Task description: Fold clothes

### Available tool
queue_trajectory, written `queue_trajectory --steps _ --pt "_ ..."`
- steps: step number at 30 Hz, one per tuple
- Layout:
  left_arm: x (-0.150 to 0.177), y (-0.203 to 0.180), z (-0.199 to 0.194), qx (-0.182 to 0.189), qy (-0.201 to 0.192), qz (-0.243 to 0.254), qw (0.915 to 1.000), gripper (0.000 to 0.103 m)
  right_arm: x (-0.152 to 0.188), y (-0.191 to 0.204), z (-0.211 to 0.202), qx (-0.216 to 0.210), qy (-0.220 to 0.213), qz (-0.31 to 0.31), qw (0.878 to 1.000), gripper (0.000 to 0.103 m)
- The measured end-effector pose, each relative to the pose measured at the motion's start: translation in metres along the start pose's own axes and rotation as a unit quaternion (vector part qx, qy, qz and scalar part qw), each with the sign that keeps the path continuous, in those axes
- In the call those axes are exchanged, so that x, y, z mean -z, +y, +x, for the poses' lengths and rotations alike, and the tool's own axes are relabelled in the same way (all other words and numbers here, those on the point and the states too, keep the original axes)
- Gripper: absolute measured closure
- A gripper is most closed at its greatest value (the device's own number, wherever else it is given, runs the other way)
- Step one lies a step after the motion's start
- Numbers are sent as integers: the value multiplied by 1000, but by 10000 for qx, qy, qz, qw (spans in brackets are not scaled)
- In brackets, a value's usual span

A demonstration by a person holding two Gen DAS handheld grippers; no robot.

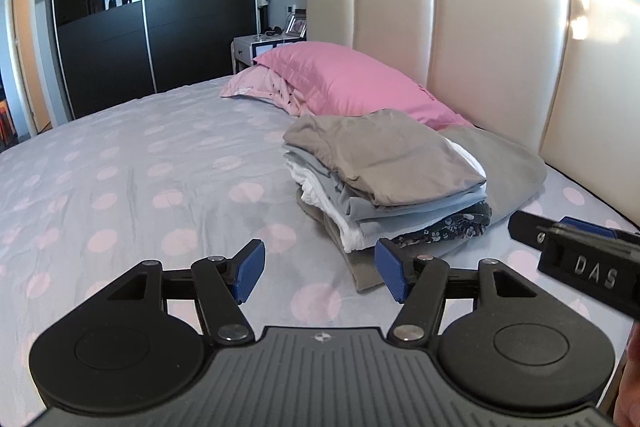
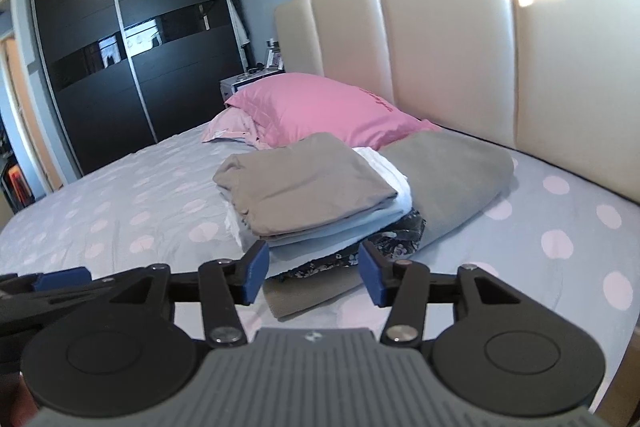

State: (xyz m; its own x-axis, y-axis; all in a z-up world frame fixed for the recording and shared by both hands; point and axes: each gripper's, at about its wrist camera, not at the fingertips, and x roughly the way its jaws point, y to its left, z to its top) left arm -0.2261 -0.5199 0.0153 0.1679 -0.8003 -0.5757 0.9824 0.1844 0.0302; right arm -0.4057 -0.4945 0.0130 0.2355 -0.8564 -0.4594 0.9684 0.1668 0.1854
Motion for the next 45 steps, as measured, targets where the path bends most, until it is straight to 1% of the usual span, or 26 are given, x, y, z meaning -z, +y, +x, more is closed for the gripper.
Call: queue_trajectory --steps 5,15,19,26,35,40,45 --pt "1 -1 1 -57 28 24 10000 42 4 11 1 -167 27 -201 9997 45" --pt "6 -6 6 50 171 29 9998 42 8 10 1 -88 110 -192 9997 44" --pt "7 -9 9 -3 155 53 9999 42 9 7 5 -37 177 -122 9998 44" --pt "6 -3 11 36 214 -63 9997 42 9 10 9 -56 210 -67 9997 44" --pt "5 -1 9 -30 135 -35 9999 42 8 15 9 -33 196 -91 9998 44" --pt "4 1 8 -51 90 -27 9999 44 7 20 8 -12 165 -102 9998 44" --pt "4 2 5 -4 62 -6 10000 44 8 21 8 0 165 -119 9998 45"
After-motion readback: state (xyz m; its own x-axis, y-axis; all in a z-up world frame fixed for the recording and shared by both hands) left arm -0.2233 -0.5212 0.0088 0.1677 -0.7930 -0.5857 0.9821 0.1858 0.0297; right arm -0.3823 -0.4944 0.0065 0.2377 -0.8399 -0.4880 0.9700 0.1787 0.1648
